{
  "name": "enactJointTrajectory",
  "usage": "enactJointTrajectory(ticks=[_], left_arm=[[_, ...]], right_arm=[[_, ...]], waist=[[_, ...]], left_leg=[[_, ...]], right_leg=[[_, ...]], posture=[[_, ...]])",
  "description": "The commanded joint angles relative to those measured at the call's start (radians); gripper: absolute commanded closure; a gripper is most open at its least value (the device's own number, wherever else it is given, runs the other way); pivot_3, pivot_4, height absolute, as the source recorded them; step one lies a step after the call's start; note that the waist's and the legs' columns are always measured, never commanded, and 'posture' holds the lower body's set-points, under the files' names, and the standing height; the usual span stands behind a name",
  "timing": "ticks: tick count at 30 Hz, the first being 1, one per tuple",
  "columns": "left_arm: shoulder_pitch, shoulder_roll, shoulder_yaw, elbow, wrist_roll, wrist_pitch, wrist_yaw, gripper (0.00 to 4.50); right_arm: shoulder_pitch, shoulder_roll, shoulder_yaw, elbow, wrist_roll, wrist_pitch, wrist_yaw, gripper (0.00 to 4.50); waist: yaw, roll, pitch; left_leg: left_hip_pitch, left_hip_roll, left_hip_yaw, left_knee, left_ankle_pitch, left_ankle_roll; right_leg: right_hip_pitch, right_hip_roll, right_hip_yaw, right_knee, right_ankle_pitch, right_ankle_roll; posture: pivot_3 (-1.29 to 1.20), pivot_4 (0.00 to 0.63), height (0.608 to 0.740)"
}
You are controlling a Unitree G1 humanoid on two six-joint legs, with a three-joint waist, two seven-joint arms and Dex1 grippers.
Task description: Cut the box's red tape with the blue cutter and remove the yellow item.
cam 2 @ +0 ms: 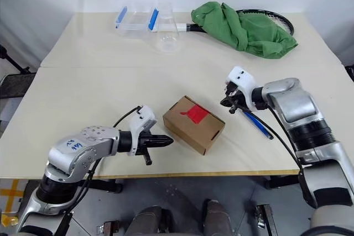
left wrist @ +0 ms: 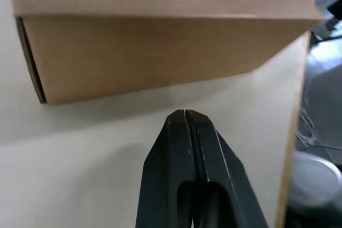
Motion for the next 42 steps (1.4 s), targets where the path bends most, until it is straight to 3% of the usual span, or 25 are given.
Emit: enactJointTrajectory(ticks=[1,9,16,24,29,33,36,42], left_arm=[[-0.004,-0.028,-0.016,-0.001,0.039,-0.05,0.06,4.5],[-0.052,-0.006,-0.002,0.085,0.088,-0.124,0.084,4.5],[-0.132,0.053,-0.01,0.233,0.138,-0.229,0.024,4.5],[-0.179,0.064,-0.01,0.31,0.161,-0.274,-0.024,4.5],[-0.164,0.082,0.006,0.287,0.153,-0.258,-0.05,4.5],[-0.167,0.11,0.132,0.303,0.103,-0.242,-0.056,4.5],[-0.193,0.132,0.148,0.304,0.084,-0.247,-0.091,4.5],[-0.292,0.136,0.135,0.317,0.044,-0.223,-0.156,4.5]], right_arm=[[-0.037,0.016,0.008,-0.011,-0.027,-0.018,0.055,4.48],[0.004,0.052,0.024,-0.253,0.038,0.084,0.173,4.48],[0.03,0.12,0.034,-0.368,0.056,0.166,0.143,4.48],[0.033,0.163,0.021,-0.335,0.016,0.187,0.055,4.48],[0.042,0.142,0.011,-0.348,0.015,0.19,0.047,4.48],[0.071,0.075,-0.117,-0.38,0.004,0.197,-0.046,4.48],[0.062,0.027,-0.161,-0.405,0.027,0.277,-0.061,3.91],[0.023,0.065,-0.258,-0.45,0.099,0.399,-0.134,1.89]], waist=[[-0.001,0.0,0.0],[-0.003,0.0,0.0],[-0.003,0.0,0.0],[-0.004,0.0,0.0],[-0.005,0.0,0.0],[-0.003,0.0,0.0],[-0.003,0.0,0.0],[-0.005,-0.001,0.0]], left_leg=[[0.0,0.0,0.0,0.0,0.0,0.0],[0.0,0.001,0.0,0.0,0.0,0.0],[0.0,0.0,0.0,0.0,0.0,0.0],[0.0,0.0,0.0,0.0,0.0,0.0],[0.0,0.0,0.0,0.0,0.0,0.0],[-0.001,0.0,0.0,0.0,0.0,0.0],[-0.001,0.0,0.0,0.0,0.0,0.0],[0.0,0.001,0.001,0.0,0.0,0.0]], right_leg=[[0.0,0.0,0.0,0.0,0.0,0.0],[0.0,0.0,0.0,0.0,0.0,0.0],[0.0,0.0,-0.001,0.0,0.0,0.0],[0.0,0.001,-0.001,0.0,0.0,0.0],[0.0,0.001,-0.001,0.0,0.0,0.0],[-0.001,0.001,-0.001,0.0,0.0,0.0],[-0.001,0.0,-0.001,0.0,0.0,0.0],[-0.001,0.001,0.0,0.001,0.0,0.0]], posture=[[0.0,0.15,0.74],[0.0,0.15,0.74],[0.0,0.15,0.74],[0.0,0.15,0.74],[0.0,0.15,0.74],[0.0,0.15,0.74],[0.0,0.15,0.74],[0.0,0.15,0.74]])
